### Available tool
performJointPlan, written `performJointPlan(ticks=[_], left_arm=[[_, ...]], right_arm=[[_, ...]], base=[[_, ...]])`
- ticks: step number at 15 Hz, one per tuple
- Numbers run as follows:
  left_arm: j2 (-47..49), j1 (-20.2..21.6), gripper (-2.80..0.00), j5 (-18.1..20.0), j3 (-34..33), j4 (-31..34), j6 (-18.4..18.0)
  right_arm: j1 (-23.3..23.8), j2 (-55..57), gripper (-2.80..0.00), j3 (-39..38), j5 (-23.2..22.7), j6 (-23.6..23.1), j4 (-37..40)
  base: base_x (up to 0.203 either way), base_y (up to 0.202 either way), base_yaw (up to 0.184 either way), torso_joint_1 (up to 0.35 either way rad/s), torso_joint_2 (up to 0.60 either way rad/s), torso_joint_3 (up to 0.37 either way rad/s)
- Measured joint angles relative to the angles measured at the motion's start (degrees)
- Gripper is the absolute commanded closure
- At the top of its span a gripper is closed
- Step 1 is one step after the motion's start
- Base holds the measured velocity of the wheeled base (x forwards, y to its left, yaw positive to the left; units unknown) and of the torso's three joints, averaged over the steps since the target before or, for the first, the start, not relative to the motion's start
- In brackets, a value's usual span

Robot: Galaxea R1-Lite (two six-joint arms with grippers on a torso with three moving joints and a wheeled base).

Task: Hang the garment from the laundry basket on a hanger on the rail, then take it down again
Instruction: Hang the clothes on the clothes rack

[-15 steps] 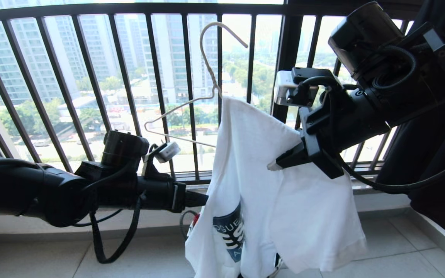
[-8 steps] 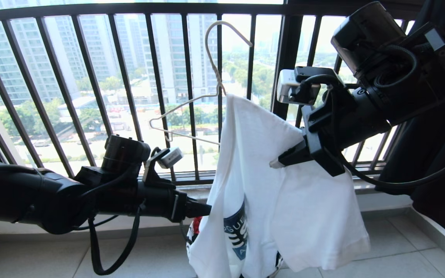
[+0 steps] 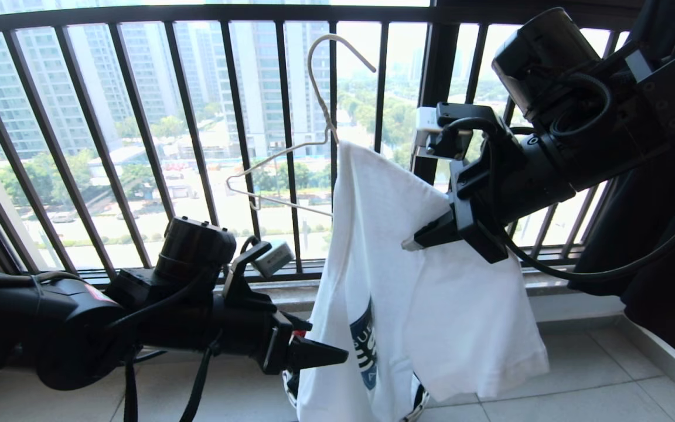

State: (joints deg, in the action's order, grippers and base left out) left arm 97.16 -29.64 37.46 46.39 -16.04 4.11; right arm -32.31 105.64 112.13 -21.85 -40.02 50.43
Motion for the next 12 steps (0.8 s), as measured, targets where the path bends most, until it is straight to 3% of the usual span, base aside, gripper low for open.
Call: performJointPlan(ticks=[4, 8, 12], left_arm=[[0.42, -2.26, -2.8, 0.02, -0.22, -1.34, 2.71], [-0.47, -2.72, -2.8, 0.71, -4.84, -12.26, 5.17], [-1.66, -3.59, -2.8, 8.11, -10.71, -20.76, 4.81]], right_arm=[[-0.02, -0.18, 0.0, 0.02, 0.0, 0.02, -0.09], [0.0, -0.33, 0.0, 0.02, 0.0, 0.09, -0.44], [-0.02, -0.41, 0.0, 0.02, -0.01, 0.09, -1.23]], base=[[0.0, 0.0, 0.0, 0.0, 0.0, 0.0], [0.0, 0.0, 0.0, 0.0, 0.0, 0.0], [0.0, 0.0, 0.0, 0.0, 0.0, 0.0]])
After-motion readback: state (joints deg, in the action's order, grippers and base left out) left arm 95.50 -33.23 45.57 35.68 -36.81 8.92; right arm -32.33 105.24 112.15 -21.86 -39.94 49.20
